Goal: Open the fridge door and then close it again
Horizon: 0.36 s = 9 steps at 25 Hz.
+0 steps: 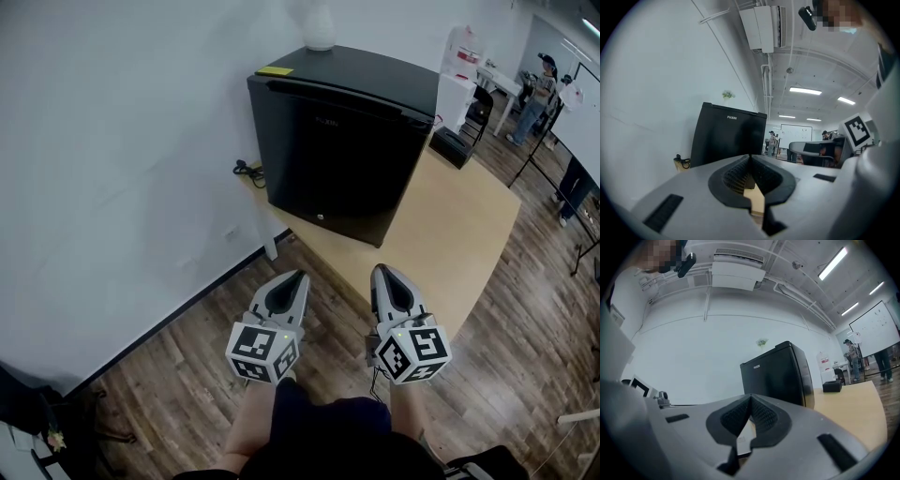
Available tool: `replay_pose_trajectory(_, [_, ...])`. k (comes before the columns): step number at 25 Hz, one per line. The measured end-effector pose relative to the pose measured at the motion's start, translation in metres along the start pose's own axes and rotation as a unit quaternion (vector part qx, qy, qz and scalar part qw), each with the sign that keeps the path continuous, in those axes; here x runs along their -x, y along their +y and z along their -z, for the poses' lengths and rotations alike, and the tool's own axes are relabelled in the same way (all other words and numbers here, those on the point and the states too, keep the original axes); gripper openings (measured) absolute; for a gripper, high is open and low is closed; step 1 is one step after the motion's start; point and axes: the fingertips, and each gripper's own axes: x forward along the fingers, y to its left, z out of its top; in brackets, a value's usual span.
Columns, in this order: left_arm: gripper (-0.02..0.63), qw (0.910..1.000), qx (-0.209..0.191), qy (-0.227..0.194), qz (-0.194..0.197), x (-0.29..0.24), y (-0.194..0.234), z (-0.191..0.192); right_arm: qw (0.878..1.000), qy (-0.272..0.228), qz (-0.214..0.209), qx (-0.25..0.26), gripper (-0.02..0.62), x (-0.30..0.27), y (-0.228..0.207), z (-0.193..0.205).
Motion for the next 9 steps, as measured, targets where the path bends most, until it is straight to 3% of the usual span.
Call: replay_pose_trajectory(9, [0.012, 0.9999, 0.005, 0.001, 0.009, -0.0013, -0.0021, 0.0008, 1.000, 0.004, 0.004, -0.003, -0.011, 0.0031, 0.0014, 0.0028])
